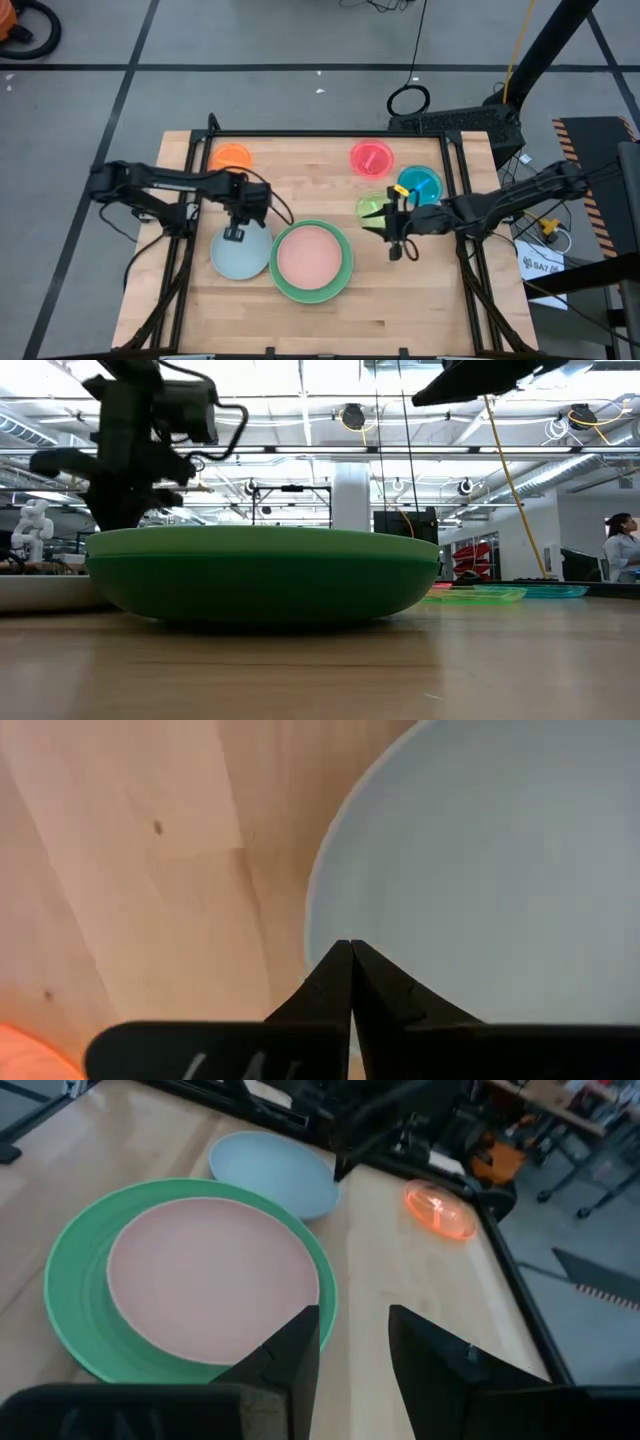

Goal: Stack plastic plates
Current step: Stack the large light blue plate on the large pink plate

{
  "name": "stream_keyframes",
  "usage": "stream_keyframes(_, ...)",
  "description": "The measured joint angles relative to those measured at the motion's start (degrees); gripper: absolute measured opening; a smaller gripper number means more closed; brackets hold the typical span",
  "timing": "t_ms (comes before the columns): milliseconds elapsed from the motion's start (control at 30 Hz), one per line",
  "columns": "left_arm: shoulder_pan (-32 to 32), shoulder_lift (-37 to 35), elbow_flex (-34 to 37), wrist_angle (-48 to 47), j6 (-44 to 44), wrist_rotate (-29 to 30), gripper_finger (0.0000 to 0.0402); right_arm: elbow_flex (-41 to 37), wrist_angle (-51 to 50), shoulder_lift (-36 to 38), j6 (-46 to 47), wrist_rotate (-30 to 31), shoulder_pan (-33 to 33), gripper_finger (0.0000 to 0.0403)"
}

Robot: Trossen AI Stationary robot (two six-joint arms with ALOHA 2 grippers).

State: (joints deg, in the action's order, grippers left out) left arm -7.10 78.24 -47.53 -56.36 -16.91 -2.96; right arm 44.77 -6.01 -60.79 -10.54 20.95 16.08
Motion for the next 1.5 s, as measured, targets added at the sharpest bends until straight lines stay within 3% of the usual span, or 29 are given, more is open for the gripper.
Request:
stream_keyframes(233,-3.7,1.8,0.0,3.5,-1.9,0.0,0.0036,-1.0,1.0,3.9,-3.2,0.0,-2.1,0.0114)
stream_keyframes(633,-3.7,1.7,0.0,3.5,0.6,-0.2,0.0131,-1.1,-4.3,5.4,-0.7,-1.7,-2.5,0.0114)
stream_keyframes(1500,-3.7,1.7,2.0,7.2,4.4,-1.8,0.0136,-1.1,-5.7,5.4,1.1,-1.8,-2.5,0.0114)
